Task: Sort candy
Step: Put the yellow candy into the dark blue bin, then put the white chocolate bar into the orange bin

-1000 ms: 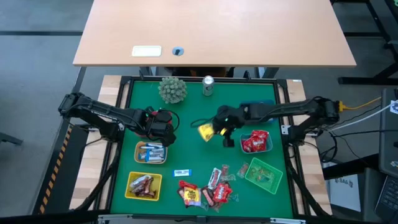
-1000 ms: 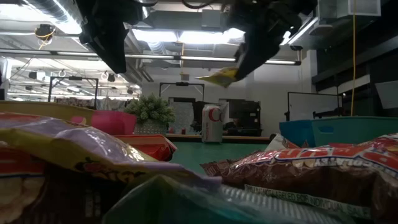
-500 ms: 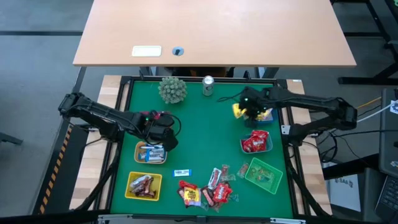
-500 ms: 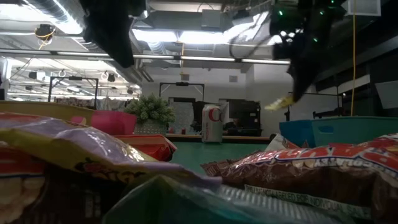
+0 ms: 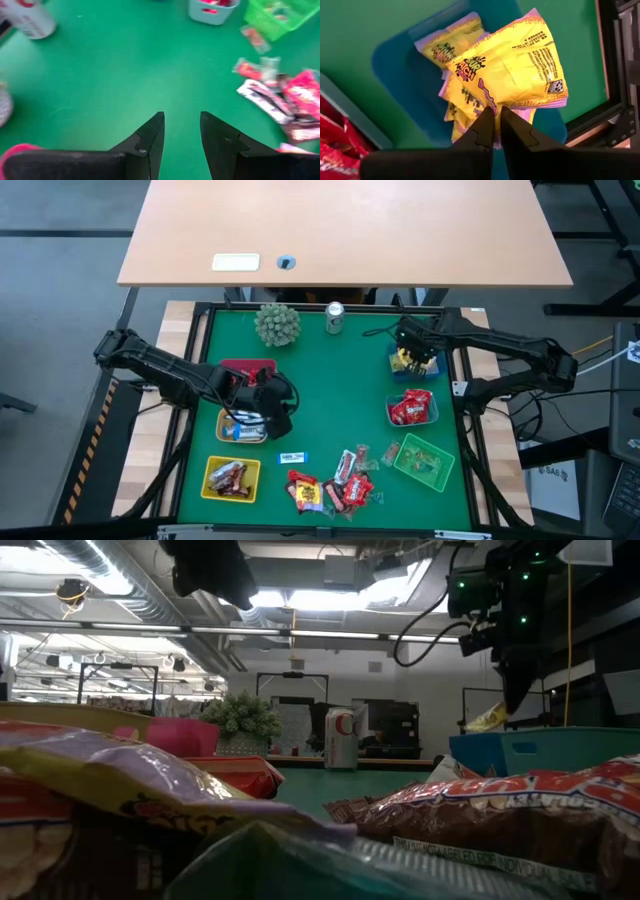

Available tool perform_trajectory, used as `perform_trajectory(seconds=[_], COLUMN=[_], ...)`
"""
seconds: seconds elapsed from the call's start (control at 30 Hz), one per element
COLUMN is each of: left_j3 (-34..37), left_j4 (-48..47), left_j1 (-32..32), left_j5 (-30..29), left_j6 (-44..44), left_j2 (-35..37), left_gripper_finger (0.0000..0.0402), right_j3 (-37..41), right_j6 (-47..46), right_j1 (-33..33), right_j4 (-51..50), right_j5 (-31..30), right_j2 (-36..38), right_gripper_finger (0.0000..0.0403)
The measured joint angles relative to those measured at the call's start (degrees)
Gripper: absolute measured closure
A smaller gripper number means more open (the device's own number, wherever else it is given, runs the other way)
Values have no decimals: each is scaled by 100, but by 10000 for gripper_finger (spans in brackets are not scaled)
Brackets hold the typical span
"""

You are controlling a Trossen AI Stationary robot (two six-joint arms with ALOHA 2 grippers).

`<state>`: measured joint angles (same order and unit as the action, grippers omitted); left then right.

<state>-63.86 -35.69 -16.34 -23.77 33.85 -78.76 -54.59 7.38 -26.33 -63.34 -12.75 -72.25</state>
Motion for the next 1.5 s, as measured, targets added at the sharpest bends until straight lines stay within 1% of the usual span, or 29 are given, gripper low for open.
perform_trajectory(seconds=[0.1, 0.2, 0.33, 0.47, 0.6, 0.7, 0.77, 0.97, 1.23, 1.4, 1.5], left_j3=[0, 0, 0, 0, 7, 7, 7, 7, 7, 7, 7], left_j4=[106, 108, 162, 505, 664, 707, 800, 993, 1359, 1369, 1375], left_j1=[0, -2, -10, -95, -243, -314, -351, -424, -438, -437, -437], left_j5=[289, 491, 604, 1000, 827, 822, 928, 1581, 2734, 2744, 2819], left_j6=[-1, 1, 7, 37, 92, 314, 354, 500, 480, 514, 682], left_j2=[0, 0, 0, -58, -185, -270, -355, -756, -1514, -1776, -1844], left_gripper_finger=[289, 289, 289, 289, 289, 289, 289, 289, 289, 289, 289], right_j3=[0, -1, 0, -1, -2, -2, -2, -2, -4, -4, -4], right_j6=[0, 0, 0, 0, 0, -2, 0, 0, -2, -2, -2], right_j1=[0, 2, 2, 2, 4, 7, 7, 7, 7, 7, 7], right_j4=[-55, -111, -130, -135, -126, -143, -167, -163, -162, -161, -158], right_j5=[52, 62, 24, 26, 26, 28, 30, 31, 33, 33, 37], right_j2=[0, 0, 0, 0, 0, -2, -2, -2, -2, -2, -2], right_gripper_finger=[354, 313, 256, 213, 189, 180, 177, 174, 174, 174, 174])
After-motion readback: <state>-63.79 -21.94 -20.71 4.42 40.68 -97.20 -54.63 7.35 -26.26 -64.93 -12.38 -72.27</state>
